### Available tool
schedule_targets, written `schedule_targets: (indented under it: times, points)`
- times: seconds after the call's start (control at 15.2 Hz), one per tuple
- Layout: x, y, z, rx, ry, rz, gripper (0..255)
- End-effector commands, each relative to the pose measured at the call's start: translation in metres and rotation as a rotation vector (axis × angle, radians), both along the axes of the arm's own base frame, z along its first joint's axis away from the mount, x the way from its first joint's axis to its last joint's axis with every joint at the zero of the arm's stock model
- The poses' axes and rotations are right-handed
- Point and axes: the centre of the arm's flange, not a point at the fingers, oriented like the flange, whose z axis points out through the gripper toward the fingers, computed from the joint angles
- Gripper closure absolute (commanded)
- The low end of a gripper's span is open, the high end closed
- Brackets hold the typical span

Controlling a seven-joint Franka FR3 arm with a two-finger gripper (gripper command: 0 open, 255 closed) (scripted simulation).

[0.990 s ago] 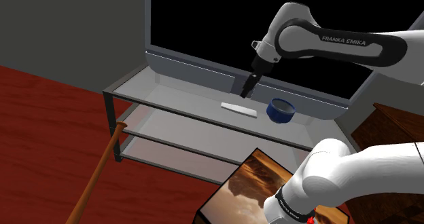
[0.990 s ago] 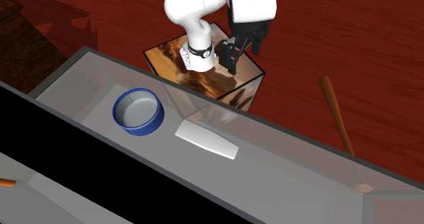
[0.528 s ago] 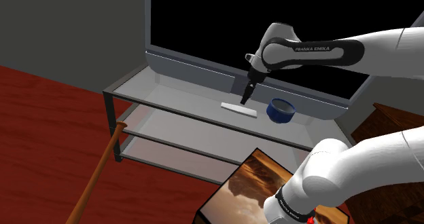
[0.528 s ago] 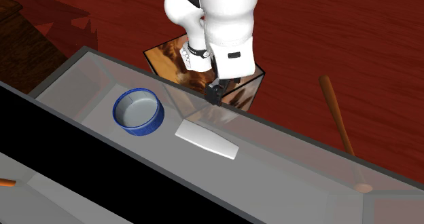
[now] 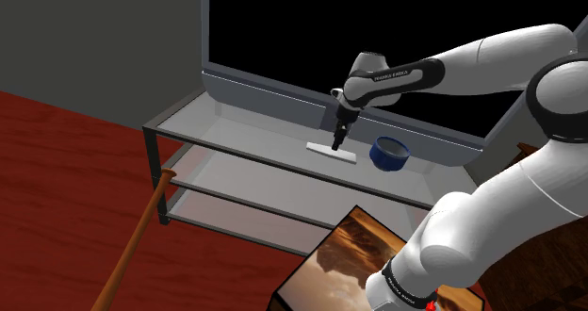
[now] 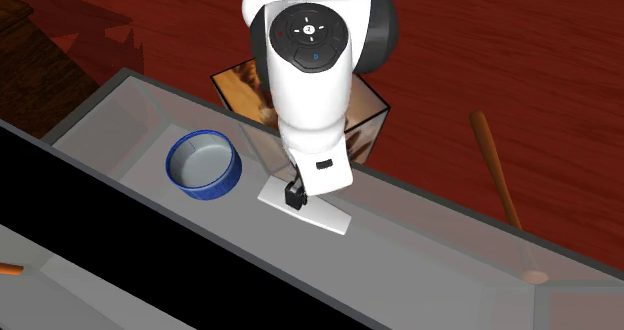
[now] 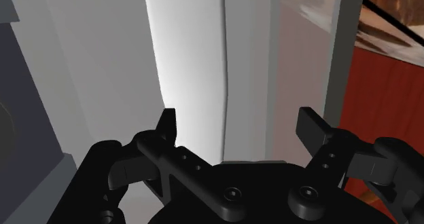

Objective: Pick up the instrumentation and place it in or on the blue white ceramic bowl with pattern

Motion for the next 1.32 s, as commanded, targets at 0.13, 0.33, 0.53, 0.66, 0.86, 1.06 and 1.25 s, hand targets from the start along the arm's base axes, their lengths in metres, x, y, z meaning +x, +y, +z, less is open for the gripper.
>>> schedule_targets:
  times: [0.13, 0.33, 0.53, 0.66, 0.86, 1.06, 1.25]
  points:
    - [0.019, -0.026, -0.028, -0.018, 0.020, 0.065, 0]
    - [0.019, -0.027, -0.044, -0.018, 0.020, 0.065, 0]
    - [0.019, -0.027, -0.060, -0.018, 0.020, 0.065, 0]
    - [0.019, -0.027, -0.068, -0.018, 0.020, 0.065, 0]
    - [0.019, -0.027, -0.068, -0.018, 0.020, 0.065, 0]
    - [0.019, -0.027, -0.068, -0.018, 0.020, 0.065, 0]
    - [0.019, -0.027, -0.068, -0.018, 0.020, 0.065, 255]
